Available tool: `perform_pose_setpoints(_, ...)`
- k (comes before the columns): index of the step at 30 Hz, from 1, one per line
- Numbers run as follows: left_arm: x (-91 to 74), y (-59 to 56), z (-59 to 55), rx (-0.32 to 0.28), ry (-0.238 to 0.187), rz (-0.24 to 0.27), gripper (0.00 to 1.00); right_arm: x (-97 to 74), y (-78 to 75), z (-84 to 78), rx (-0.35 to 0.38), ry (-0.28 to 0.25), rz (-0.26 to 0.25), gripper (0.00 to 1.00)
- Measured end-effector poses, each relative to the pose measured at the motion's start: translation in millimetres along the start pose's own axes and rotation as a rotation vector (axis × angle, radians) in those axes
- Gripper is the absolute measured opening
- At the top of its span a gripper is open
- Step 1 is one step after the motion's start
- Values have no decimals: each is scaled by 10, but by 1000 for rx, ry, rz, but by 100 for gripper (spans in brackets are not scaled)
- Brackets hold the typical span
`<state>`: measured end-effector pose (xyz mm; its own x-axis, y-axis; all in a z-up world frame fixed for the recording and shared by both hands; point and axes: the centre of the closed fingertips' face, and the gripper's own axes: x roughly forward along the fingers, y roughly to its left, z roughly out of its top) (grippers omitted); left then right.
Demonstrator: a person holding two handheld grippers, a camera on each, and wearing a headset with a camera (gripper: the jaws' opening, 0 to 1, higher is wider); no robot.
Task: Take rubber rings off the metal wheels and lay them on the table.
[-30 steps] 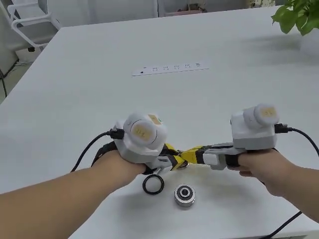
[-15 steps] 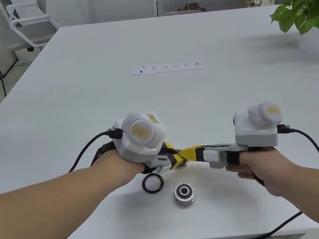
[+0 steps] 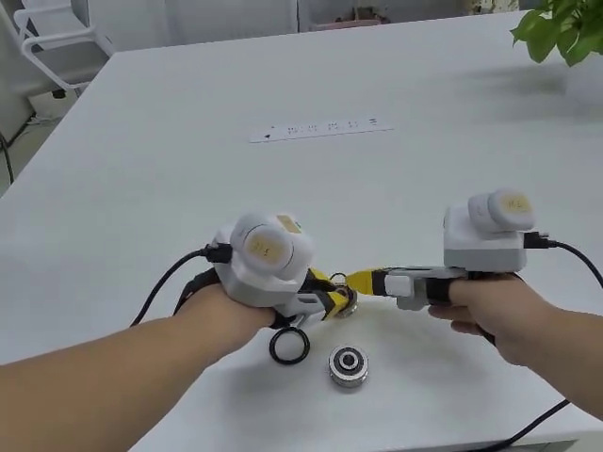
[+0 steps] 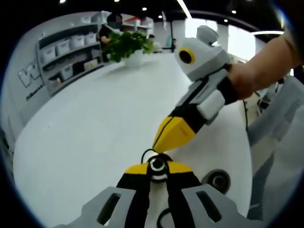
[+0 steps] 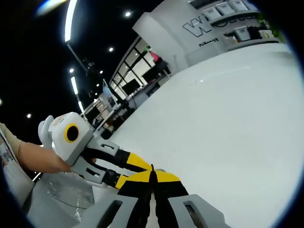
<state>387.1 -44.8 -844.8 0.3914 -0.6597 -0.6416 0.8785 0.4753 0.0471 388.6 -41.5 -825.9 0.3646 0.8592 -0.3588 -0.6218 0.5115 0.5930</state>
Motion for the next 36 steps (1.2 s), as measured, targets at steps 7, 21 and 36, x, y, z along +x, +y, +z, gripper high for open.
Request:
perform_pose_setpoints(7,3,0,1,9,2,-5,13,-20,-23,-34,-20,11,-14,0)
perform_pose_setpoints(21,-56,3,66,-22,-19,-27,16,-36,-59,-19,-25,13,-10,0)
perform_pose_setpoints(36,-251,-112,193,2,-73,-53,26,-82,22,25,-21,-5,0,0)
